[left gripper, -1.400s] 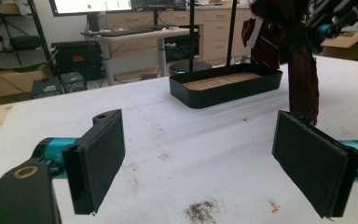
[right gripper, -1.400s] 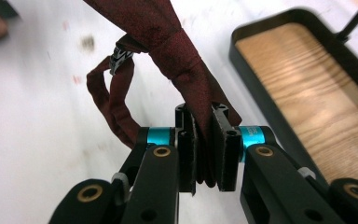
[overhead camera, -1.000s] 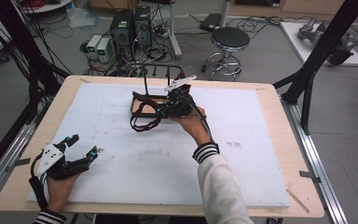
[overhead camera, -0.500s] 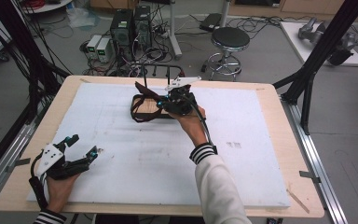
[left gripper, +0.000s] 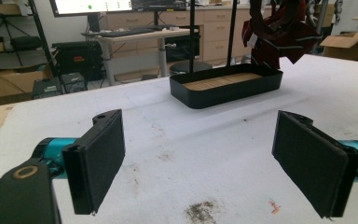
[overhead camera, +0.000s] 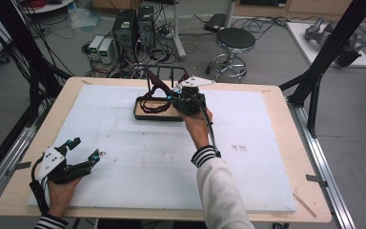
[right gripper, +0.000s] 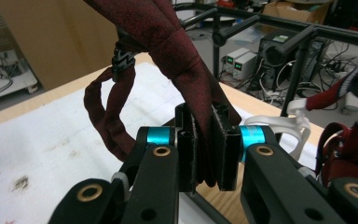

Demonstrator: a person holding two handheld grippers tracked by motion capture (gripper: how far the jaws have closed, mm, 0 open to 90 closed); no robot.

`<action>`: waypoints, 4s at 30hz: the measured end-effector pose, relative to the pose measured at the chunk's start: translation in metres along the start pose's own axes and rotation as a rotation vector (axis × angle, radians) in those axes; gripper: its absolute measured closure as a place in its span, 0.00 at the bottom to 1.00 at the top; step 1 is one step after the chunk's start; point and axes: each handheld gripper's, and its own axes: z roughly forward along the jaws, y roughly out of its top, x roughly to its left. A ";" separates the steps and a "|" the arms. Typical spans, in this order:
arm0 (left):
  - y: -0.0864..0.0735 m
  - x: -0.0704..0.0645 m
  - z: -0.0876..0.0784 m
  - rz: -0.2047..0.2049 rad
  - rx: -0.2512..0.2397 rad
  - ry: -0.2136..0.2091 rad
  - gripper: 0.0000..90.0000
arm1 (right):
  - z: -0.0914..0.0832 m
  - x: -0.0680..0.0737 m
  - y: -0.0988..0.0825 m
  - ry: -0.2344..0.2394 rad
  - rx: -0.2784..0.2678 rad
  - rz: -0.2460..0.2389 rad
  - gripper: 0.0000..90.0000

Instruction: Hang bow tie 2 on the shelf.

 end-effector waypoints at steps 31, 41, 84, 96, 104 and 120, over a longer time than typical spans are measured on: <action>0.000 0.001 0.000 -0.004 0.000 -0.001 0.19 | 0.025 0.003 -0.002 -0.103 -0.092 0.125 0.91; 0.000 0.001 0.000 -0.010 -0.003 -0.002 0.19 | 0.037 0.001 -0.004 -0.150 -0.112 0.157 0.91; 0.000 0.002 -0.001 -0.014 -0.006 -0.002 0.19 | 0.066 -0.009 -0.006 -0.308 -0.125 0.129 0.89; 0.000 0.002 -0.001 -0.011 -0.004 -0.003 0.19 | 0.064 -0.010 -0.005 -0.290 -0.118 0.096 0.76; 0.000 0.002 -0.001 -0.010 -0.004 -0.003 0.19 | 0.067 -0.005 -0.004 -0.282 -0.084 0.060 0.59; 0.000 0.001 -0.001 -0.011 -0.004 -0.002 0.19 | 0.070 0.005 -0.002 -0.244 -0.032 0.008 0.18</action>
